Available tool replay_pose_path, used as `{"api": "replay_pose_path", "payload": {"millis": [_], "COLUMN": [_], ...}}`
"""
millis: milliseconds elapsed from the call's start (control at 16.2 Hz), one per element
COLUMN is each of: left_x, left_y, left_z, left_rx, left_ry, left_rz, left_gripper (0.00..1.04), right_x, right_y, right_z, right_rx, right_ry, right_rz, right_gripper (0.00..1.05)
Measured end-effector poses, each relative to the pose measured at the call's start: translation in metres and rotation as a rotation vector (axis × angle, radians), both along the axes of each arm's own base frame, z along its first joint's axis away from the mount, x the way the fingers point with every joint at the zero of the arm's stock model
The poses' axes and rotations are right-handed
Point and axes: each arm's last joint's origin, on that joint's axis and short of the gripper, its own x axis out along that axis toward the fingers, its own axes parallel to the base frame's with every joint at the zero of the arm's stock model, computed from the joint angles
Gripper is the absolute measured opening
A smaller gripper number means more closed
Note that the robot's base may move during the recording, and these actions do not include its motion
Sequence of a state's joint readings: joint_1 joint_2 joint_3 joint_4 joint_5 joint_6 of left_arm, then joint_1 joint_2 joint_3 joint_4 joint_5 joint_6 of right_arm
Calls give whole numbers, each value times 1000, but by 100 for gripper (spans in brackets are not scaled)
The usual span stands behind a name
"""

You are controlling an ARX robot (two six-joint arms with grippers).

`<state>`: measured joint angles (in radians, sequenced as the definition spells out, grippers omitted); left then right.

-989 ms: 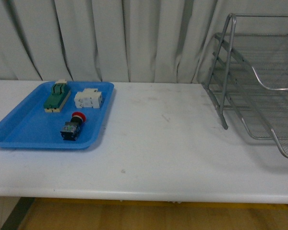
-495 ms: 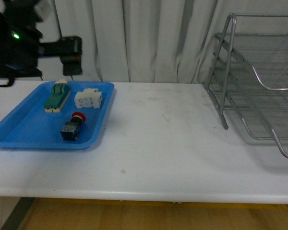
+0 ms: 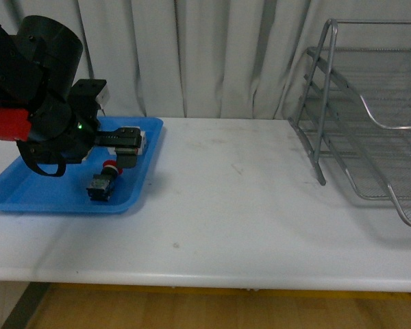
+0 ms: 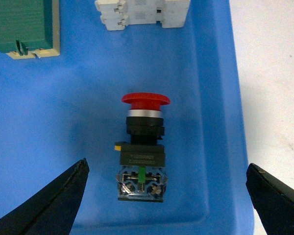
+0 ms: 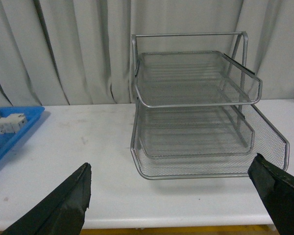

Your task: Place button on rack with both arms

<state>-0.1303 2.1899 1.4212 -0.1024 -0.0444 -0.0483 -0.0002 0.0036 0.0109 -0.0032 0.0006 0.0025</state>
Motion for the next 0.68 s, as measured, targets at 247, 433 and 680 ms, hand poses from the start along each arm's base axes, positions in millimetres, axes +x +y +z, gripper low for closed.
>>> {"api": "replay_pose_path", "payload": {"millis": [247, 433, 680], "left_x": [6, 8, 16], "left_y": [14, 16, 16], "left_z": [-9, -22, -31], "left_rx": [25, 34, 49], "left_ry": [21, 48, 54], "left_rz": [20, 12, 5], "left_gripper": [98, 98, 98], "right_x": [0, 0, 0], "right_y": [0, 0, 0], "right_z": [0, 0, 0], "right_rx": [0, 0, 0], "right_ry": [0, 0, 0], "right_rz": [0, 0, 0], "right_gripper": [98, 98, 98]}}
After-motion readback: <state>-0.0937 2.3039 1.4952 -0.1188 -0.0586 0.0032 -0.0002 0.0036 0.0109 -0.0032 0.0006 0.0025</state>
